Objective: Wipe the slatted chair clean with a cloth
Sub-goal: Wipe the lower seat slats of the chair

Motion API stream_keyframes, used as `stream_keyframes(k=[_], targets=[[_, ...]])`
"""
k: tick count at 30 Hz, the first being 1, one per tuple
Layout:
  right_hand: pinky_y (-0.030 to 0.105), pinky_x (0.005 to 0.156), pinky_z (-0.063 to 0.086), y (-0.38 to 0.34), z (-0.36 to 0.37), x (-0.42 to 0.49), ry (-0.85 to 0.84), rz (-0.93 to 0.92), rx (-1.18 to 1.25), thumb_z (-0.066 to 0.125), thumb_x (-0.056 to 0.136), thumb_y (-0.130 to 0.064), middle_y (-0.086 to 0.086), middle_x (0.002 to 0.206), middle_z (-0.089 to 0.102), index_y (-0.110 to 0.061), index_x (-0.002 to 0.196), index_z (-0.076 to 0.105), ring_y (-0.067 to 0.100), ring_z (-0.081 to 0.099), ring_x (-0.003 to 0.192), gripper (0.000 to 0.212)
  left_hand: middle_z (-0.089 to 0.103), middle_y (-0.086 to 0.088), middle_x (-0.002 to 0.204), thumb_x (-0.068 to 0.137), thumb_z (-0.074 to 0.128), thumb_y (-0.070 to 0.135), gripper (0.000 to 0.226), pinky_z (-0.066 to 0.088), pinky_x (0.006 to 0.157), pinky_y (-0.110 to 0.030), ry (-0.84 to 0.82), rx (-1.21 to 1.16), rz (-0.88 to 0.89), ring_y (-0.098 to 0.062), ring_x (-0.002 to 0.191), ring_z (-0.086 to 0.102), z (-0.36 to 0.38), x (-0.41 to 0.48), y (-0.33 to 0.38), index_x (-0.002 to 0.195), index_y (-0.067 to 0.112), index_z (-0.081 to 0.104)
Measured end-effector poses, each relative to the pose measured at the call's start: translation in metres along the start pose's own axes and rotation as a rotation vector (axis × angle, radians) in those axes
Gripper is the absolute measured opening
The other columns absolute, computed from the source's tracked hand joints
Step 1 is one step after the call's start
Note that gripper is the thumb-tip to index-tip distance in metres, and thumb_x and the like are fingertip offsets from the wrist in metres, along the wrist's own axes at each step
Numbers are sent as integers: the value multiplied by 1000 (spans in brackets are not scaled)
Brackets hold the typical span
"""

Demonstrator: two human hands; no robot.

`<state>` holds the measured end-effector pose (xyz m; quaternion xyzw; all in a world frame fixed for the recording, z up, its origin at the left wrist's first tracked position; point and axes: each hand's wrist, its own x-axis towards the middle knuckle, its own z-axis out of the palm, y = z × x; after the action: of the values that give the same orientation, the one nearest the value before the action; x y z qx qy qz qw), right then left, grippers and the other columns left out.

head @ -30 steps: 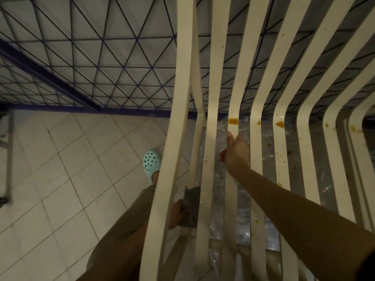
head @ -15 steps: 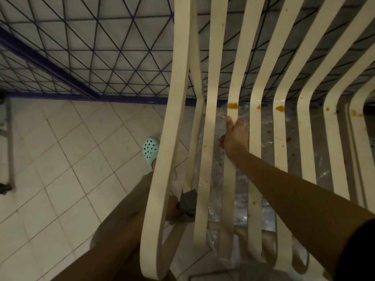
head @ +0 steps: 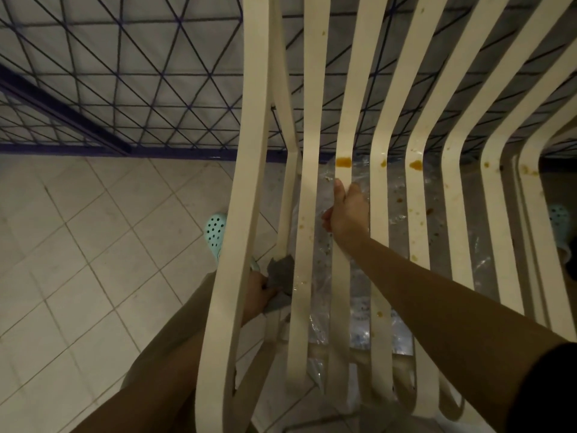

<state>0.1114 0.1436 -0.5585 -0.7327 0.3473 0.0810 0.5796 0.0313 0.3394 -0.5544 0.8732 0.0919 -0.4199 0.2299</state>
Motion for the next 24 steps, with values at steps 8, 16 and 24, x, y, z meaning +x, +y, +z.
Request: stream_keyframes(k=[8, 16, 24], targets=[[42, 60, 60, 3, 2, 1, -2, 22, -25, 34, 98, -55, 13, 86, 67, -27, 96, 45, 22, 67, 68, 31, 62, -3, 73, 95, 57, 28, 25, 42, 53, -22, 105, 45, -14, -18, 69, 61, -31, 64, 29, 84, 8, 66], [35, 65, 57, 6, 1, 7, -14, 35, 48, 38, 98, -52, 14, 90, 64, -24, 95, 48, 24, 65, 77, 30, 49, 0, 54, 91, 62, 31, 41, 31, 43, -15, 156, 67, 115, -8, 47, 44, -50, 99, 52, 56, 13, 52], [30, 57, 56, 7, 0, 5, -2, -32, 26, 35, 101, -48, 9, 78, 62, -21, 96, 48, 17, 63, 64, 31, 40, 1, 60, 91, 62, 28, 36, 37, 44, -7, 204, 16, 189, -6, 53, 36, -76, 135, 92, 66, 9, 45]])
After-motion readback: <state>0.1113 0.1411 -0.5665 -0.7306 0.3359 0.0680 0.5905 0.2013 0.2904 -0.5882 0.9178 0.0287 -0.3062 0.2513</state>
